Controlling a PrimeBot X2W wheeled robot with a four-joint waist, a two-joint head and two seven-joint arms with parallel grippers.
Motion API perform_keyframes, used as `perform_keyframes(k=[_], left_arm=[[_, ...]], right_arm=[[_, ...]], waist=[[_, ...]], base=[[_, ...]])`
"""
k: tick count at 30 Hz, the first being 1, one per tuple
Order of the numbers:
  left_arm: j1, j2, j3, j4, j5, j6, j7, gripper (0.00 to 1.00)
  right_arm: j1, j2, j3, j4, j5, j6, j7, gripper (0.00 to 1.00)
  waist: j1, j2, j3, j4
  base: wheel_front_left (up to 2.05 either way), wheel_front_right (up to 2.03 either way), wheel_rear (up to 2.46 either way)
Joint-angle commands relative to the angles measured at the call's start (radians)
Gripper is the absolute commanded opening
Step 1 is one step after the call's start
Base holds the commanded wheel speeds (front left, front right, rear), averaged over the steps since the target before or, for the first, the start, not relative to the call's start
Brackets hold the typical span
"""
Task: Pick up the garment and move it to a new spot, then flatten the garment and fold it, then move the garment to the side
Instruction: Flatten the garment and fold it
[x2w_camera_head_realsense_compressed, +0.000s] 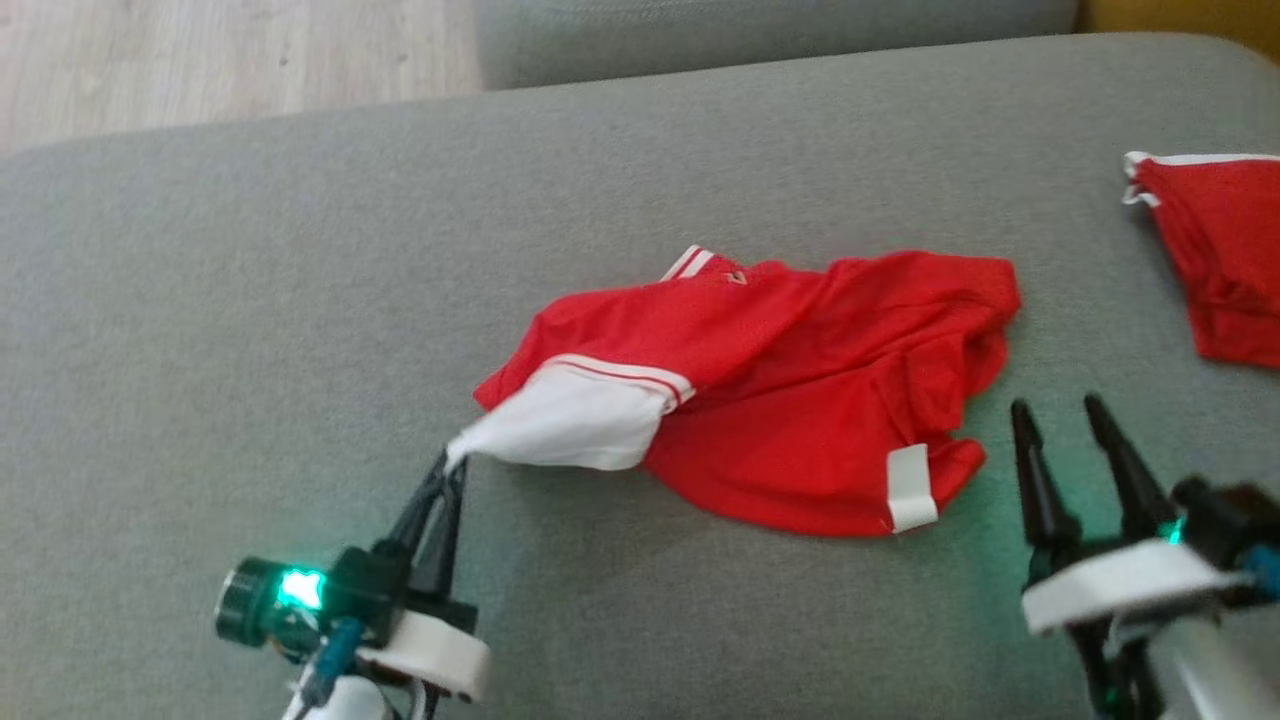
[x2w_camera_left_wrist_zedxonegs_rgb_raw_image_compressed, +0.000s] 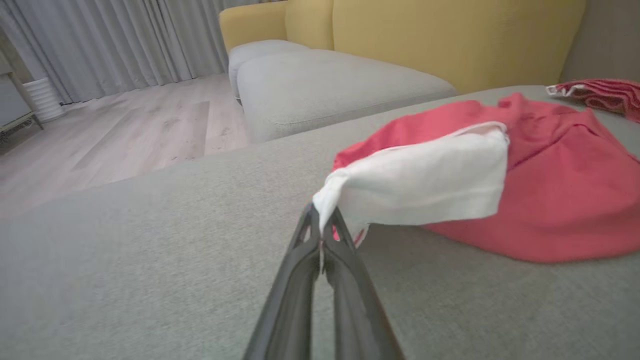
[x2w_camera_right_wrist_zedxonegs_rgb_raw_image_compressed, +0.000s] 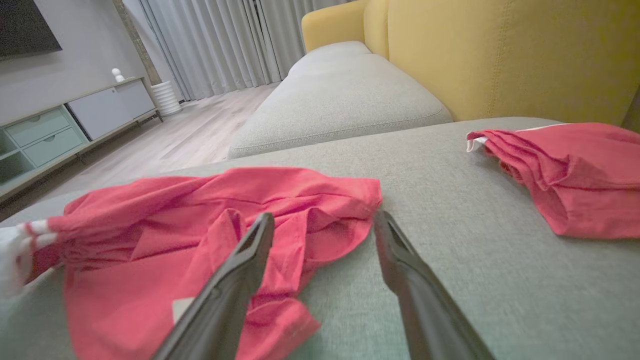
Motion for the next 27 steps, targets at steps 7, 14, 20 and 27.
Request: perform_keyframes(k=[7, 14, 20, 27], left_arm=[[-0.082, 0.041, 0.084, -0.087, -0.017, 0.025, 0.012, 0.00], [-0.177, 0.055, 0.107, -0.076, -0.015, 0.019, 0.013, 0.00], [-0.213, 0.062, 0.111, -0.066, -0.012, 0.019, 0.011, 0.00], [-0.234, 0.056, 0.104, -0.057, -0.010, 0.023, 0.008, 0.00]], right_arm=[[-0.185, -0.099, 0.075, 0.134, 0.164, -0.001, 0.029, 1.00], [-0.323, -0.132, 0.101, 0.281, 0.243, -0.001, 0.075, 1.00], [-0.421, -0.144, 0.147, 0.399, 0.253, -0.001, 0.102, 1.00], [-0.486, -0.149, 0.206, 0.479, 0.288, -0.001, 0.089, 1.00]], waist=[[0.0000, 0.0000, 0.061, 0.045], [0.0000, 0.0000, 0.111, 0.058], [0.0000, 0.0000, 0.137, 0.060], [0.0000, 0.0000, 0.155, 0.070]], base=[[0.00, 0.00, 0.00], [0.00, 0.00, 0.00], [0.00, 0.00, 0.00], [0.00, 0.00, 0.00]])
